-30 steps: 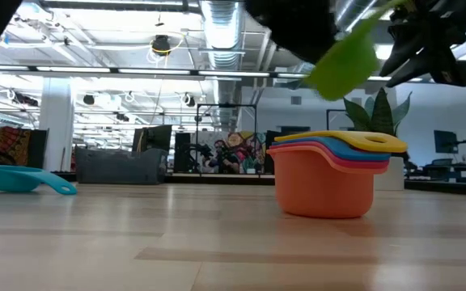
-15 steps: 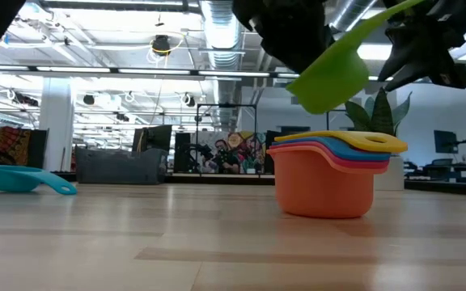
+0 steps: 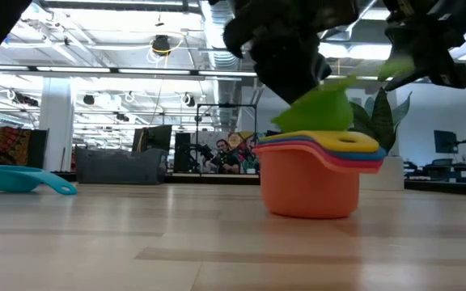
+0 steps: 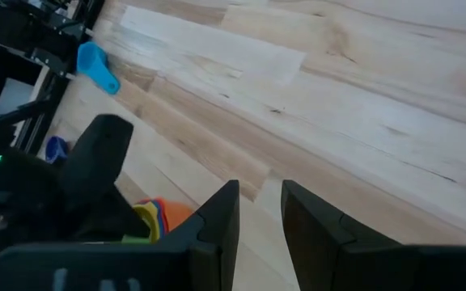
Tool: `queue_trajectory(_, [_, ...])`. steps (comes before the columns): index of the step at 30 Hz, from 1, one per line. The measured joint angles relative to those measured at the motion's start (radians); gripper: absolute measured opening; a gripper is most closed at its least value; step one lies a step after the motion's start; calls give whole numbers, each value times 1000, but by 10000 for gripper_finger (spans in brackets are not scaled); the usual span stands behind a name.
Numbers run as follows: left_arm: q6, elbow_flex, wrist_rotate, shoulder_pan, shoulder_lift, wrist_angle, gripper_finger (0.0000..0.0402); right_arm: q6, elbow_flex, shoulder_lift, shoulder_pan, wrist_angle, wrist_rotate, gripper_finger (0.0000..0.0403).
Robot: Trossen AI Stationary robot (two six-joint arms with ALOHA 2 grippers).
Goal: Nest measuring cups in basket
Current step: Stack the green measuring cup on top of the yellow measuring cup, then stack the light blue measuring cup on top of the green measuring cup
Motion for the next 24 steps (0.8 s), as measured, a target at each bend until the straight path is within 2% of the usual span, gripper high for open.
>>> queue_trajectory(5, [25, 0, -40, -4, 0, -1, 58, -2, 0, 0, 24, -4, 0, 119])
queue_trajectory(12, [28, 1, -14, -13, 0, -18, 110, -1, 0, 0, 29, -9, 1, 119])
queue_trajectory(19, [-47, 82, -24, 0, 0, -137, 121, -2, 0, 0, 29, -10, 4, 119])
queue_trajectory(22, [-139, 152, -36, 19, -1, -217, 121, -2, 0, 0, 29, -10, 5, 119])
queue_trajectory(24, [-228, 184, -81, 35, -4, -274, 121, -2, 0, 0, 29, -10, 5, 119])
